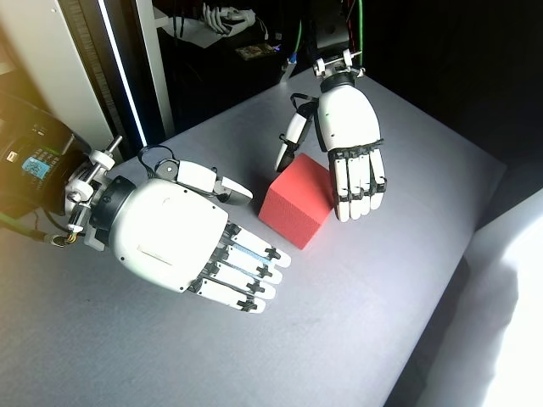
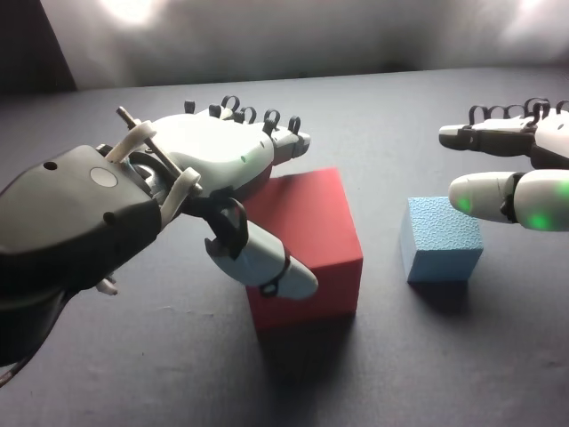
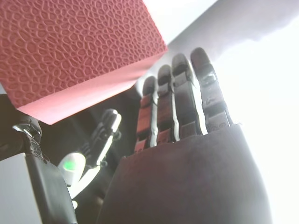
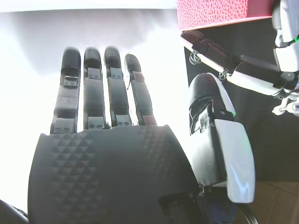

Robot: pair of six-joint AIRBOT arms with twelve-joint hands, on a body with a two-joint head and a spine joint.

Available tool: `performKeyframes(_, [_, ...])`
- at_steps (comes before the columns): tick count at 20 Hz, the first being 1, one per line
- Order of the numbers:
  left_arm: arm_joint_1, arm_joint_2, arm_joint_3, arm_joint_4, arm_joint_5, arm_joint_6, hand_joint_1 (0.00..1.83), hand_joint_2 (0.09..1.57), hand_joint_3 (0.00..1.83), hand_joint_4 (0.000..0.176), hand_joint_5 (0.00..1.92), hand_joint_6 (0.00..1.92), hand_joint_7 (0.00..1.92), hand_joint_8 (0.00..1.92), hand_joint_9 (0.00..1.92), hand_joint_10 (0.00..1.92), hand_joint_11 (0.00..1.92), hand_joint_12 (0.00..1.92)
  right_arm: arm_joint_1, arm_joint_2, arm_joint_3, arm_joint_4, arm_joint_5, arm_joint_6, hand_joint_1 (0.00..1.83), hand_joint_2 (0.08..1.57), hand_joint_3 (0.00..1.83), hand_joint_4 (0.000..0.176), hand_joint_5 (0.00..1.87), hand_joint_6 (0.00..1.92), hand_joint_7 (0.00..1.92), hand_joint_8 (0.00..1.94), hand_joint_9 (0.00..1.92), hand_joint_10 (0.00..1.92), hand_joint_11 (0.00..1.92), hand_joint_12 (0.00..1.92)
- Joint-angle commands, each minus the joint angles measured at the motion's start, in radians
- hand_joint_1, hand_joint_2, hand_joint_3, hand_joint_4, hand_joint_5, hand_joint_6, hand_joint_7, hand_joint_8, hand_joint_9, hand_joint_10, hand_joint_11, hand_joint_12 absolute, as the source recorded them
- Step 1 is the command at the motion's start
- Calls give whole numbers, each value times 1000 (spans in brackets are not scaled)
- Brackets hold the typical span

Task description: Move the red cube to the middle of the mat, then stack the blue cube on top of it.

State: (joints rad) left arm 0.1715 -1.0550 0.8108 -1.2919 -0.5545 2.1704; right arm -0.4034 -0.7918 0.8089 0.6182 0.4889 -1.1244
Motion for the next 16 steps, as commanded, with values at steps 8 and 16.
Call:
performKeyframes(8, [-59, 39, -25, -45, -38, 87, 603, 773, 0, 0, 91, 0, 125, 1, 137, 0, 0, 429, 1, 3, 2, -1, 115, 4, 0, 1285, 0, 0, 198, 4, 211, 1, 159, 1, 0, 336])
performKeyframes(16, [-124, 179, -13, -139, 115, 278, 531, 694, 0, 0, 65, 2, 93, 2, 101, 3, 0, 304, 1, -52, 11, 33, 140, -15, 788, 989, 0, 0, 85, 0, 98, 0, 64, 0, 0, 166])
